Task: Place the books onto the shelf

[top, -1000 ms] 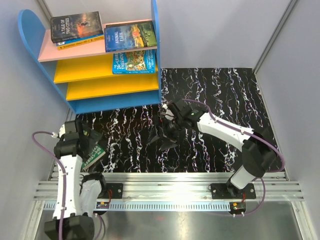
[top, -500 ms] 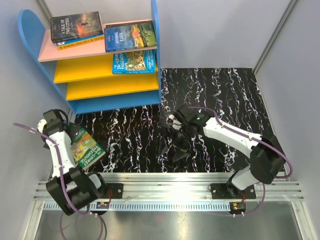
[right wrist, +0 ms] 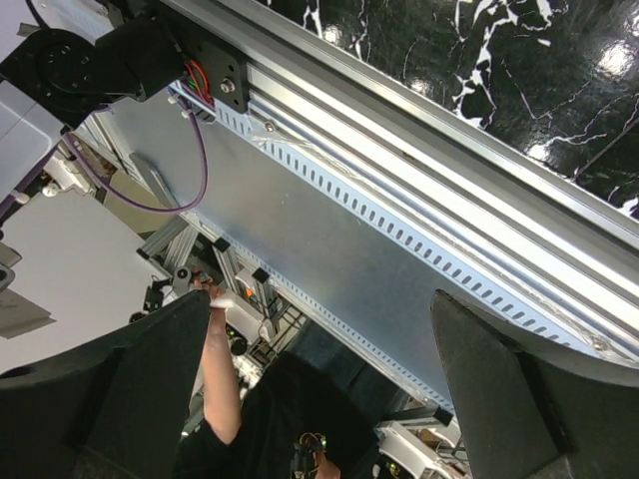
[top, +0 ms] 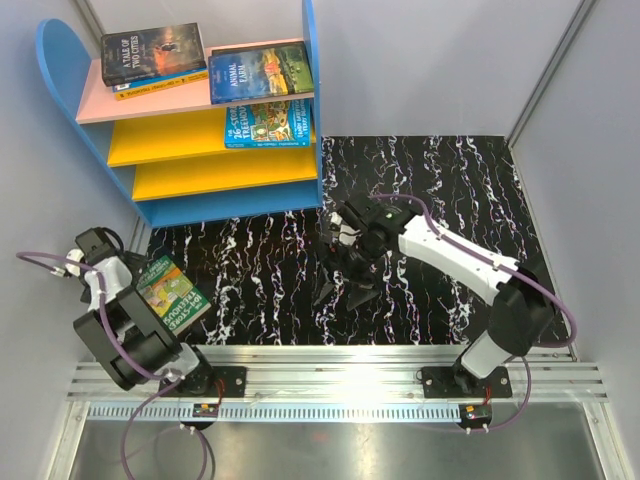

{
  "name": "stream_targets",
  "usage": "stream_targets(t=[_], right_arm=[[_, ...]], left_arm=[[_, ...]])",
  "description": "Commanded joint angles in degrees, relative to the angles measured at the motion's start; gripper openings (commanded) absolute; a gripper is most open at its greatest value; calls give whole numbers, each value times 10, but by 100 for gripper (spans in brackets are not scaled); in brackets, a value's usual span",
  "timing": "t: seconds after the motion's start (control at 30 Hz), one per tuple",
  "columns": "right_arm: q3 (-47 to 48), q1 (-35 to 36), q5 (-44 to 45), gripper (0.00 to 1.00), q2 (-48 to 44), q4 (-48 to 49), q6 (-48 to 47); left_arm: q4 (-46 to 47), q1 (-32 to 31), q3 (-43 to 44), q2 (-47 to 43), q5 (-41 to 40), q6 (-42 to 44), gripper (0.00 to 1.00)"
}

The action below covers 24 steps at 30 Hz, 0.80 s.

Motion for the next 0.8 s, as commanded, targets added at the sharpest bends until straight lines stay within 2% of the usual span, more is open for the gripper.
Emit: stream_targets(t=[0.0, 0.2, 0.33, 0.47, 0.77], right_arm=[[19, -3, -3, 100, 23, -16, -17], [20, -3, -15, 100, 56, -7, -14], [18, -3, -19, 100, 69, -1, -13], [11, -4, -20, 100, 73, 9, -12], [-14, -3, -18, 100, 62, 35, -6]], left_arm=[[83, -1, 11, 40, -43, 6, 95], [87, -1, 53, 120, -45, 33, 95], [81, -18, 56, 127, -27, 35, 86], [74, -96, 46, 84, -54, 27, 86], [32, -194, 13, 80, -65, -32, 85]])
